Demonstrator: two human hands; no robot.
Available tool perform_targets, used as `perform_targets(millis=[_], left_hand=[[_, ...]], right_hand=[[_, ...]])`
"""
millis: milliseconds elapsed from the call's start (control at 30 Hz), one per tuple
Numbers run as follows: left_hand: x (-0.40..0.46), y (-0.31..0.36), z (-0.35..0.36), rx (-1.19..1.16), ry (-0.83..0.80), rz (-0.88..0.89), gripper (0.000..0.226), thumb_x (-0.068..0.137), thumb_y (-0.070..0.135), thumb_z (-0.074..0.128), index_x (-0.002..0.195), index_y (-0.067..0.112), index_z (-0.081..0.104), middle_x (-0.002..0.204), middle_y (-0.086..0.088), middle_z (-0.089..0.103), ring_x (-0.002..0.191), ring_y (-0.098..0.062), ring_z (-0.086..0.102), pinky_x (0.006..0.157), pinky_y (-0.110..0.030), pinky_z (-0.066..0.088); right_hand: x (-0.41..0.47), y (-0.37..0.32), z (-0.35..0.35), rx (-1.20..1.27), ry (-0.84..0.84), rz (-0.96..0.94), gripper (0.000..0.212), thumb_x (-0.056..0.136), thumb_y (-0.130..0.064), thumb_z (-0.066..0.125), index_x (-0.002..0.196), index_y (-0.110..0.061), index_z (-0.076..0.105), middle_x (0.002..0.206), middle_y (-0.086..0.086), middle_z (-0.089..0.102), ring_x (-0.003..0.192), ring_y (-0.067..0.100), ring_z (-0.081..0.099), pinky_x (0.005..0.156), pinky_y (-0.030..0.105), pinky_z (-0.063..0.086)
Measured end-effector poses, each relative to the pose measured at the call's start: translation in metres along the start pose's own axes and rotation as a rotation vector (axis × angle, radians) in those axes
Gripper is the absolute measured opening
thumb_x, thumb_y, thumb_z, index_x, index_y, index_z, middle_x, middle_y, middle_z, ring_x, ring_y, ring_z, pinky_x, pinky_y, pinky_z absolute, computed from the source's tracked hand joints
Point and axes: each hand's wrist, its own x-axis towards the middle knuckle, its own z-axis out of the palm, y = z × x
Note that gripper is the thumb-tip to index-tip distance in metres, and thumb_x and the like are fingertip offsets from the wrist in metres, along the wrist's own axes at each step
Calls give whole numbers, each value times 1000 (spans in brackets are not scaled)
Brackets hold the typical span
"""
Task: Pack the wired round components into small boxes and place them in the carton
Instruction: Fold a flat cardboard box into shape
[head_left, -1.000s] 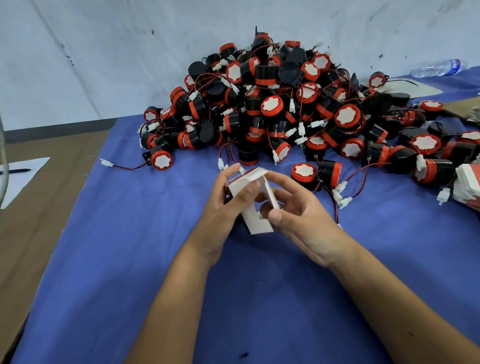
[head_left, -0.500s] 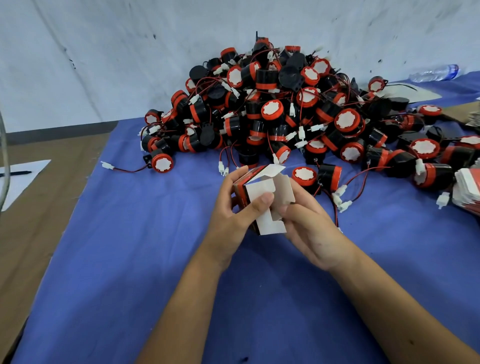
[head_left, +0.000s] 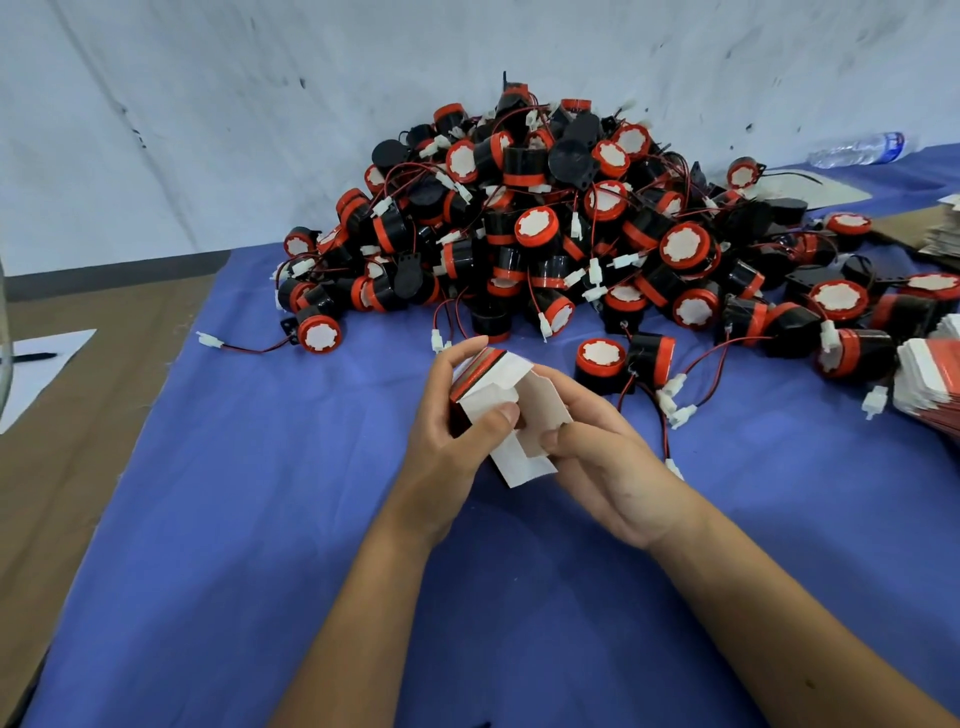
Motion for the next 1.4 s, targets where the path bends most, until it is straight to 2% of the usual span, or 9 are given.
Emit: perform_targets(millis=[167, 300, 367, 500, 633, 867, 1067, 1167, 1400], left_hand=[[1, 2, 1, -18, 7, 26, 60, 83, 37, 72, 139, 31, 53, 127, -14, 66, 116, -37, 65, 93, -43, 59], [2, 0, 1, 25, -217, -19, 79, 84, 38, 76, 153, 39, 37, 142, 10, 60, 130, -15, 60, 100, -32, 54], [2, -1, 2, 35, -276, -38, 79, 86, 35, 77, 154, 43, 36, 146, 13, 57, 134, -14, 57, 104, -31, 52], [2, -3, 6, 21, -99, 17, 69, 86, 25, 76, 148, 34, 46, 136, 5, 64, 124, -16, 63, 95, -35, 56], [1, -6, 3, 31, -45, 41, 66, 87, 14, 71, 147, 29, 46, 129, 3, 66, 117, -17, 65, 89, -33, 57], [-1, -3, 5, 54, -73, 68, 68, 85, 5, 57, 145, 33, 44, 113, 5, 65, 100, -13, 63, 83, -32, 57], [-4, 4, 7, 62, -89, 98, 72, 81, 2, 55, 145, 32, 42, 111, 7, 65, 97, -12, 65, 79, -30, 58], [-4, 7, 4, 53, -90, 123, 76, 79, -2, 53, 146, 34, 40, 115, 5, 66, 100, -16, 70, 78, -29, 60], [-3, 4, 8, 27, -151, 73, 85, 79, 1, 49, 153, 37, 30, 126, 10, 63, 105, -11, 66, 80, -30, 58]], right_hand=[[0, -1, 0, -46, 65, -24, 47, 96, -7, 47, 142, -5, 55, 134, 21, 64, 121, 34, 61, 104, 46, 49], [1, 0, -3, -38, 283, 3, 31, 108, -16, 46, 129, -11, 67, 128, 24, 67, 125, 46, 60, 109, 64, 44], [1, 0, -5, -66, 305, 23, 31, 106, -14, 46, 128, -10, 67, 126, 24, 67, 124, 46, 60, 110, 67, 41], [2, 3, -1, -34, 189, 4, 44, 90, -12, 46, 128, -4, 66, 128, 30, 63, 120, 40, 58, 110, 61, 42], [1, 3, -4, -2, -16, 12, 54, 83, 3, 40, 125, -10, 70, 120, 14, 69, 114, 25, 65, 94, 34, 54], [1, -2, -5, -41, -162, 8, 67, 82, 14, 33, 141, -8, 55, 122, 12, 64, 117, 26, 60, 101, 40, 50], [-2, -3, -3, -128, -46, -20, 69, 80, 13, 44, 143, -11, 54, 132, 12, 64, 125, 29, 59, 103, 46, 51], [0, -1, -5, -189, 21, -55, 70, 79, 10, 49, 146, -9, 51, 139, 17, 61, 134, 36, 54, 108, 61, 47], [2, 11, -1, -242, 157, -182, 52, 90, -2, 44, 137, -14, 60, 128, 9, 68, 122, 29, 63, 99, 47, 54]])
